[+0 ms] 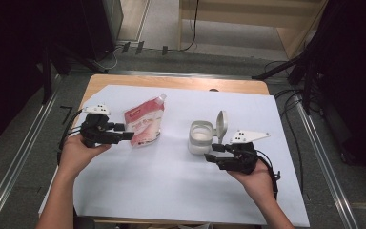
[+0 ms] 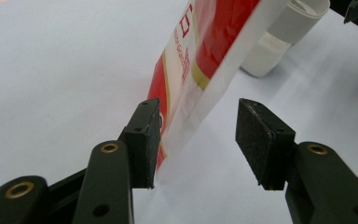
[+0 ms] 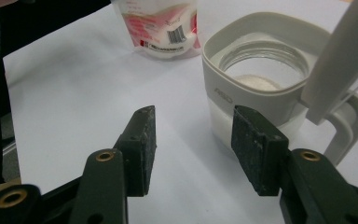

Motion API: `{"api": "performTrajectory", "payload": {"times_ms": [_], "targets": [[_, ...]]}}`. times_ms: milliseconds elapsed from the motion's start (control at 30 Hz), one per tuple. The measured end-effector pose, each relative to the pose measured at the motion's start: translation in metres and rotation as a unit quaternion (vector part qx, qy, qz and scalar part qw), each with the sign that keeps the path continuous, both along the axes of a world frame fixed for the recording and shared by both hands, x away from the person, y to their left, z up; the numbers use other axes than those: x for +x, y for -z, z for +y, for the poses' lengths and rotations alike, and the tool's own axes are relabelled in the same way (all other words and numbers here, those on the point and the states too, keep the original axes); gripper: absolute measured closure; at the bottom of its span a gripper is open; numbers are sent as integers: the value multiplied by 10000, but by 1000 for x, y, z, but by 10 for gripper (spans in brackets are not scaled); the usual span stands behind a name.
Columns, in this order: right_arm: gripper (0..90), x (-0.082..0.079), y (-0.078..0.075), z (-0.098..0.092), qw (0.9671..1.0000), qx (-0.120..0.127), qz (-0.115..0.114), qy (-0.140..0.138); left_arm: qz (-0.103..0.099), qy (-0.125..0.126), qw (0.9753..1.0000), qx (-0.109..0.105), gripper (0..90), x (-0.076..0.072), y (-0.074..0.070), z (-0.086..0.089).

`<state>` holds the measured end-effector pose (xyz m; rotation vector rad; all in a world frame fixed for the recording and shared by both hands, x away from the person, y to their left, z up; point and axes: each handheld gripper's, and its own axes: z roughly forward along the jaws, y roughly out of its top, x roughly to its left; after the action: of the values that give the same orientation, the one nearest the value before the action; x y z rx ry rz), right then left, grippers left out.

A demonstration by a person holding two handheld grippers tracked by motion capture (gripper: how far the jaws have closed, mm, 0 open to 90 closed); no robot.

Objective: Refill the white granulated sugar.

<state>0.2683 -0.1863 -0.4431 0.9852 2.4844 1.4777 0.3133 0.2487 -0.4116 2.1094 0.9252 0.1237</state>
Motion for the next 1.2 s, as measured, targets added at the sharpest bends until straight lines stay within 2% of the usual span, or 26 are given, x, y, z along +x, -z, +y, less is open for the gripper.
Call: {"api": "performTrajectory", "payload": {"times_ms": [67, 300, 433, 533, 667, 800, 933, 1000, 1067, 1133, 1200], "targets": [[509, 1, 0, -1, 10000, 20, 1, 10, 33, -57, 10000, -64, 503, -2, 0, 4], [509, 2, 0, -2, 10000, 16, -15, 2, 87, -77, 9999, -51, 486, -6, 1, 17], [508, 3, 0, -2, 10000, 15, -5, -1, 67, -236, 9997, -1, 479, -7, 3, 26], [509, 3, 0, -3, 10000, -4, -2, -1, 106, -305, 9995, -70, 477, -7, 3, 33], [510, 4, 0, -5, 10000, 24, 8, 28, 23, -458, 9989, -102, 473, -7, 7, 39], [513, 6, -1, -7, 10000, 30, -10, 23, 95, -469, 9988, -100, 479, -1, 13, 46], [517, 6, -2, -10, 10000, 12, -12, 47, 1, -569, 9983, -85, 479, 0, 16, 48], [522, 6, -3, -12, 10000, 16, -31, 52, 30, -623, 9980, -51, 477, 2, 16, 50], [528, 6, -4, -15, 10000, 24, -42, 64, 7, -652, 9977, -195, 477, 3, 16, 50], [536, 6, -5, -18, 10000, 15, -47, 81, -110, -696, 9974, -171, 477, 4, 16, 49], [551, 7, -6, -23, 9999, 31, -65, 103, -120, -704, 9974, -85, 477, 8, 18, 48]]}}
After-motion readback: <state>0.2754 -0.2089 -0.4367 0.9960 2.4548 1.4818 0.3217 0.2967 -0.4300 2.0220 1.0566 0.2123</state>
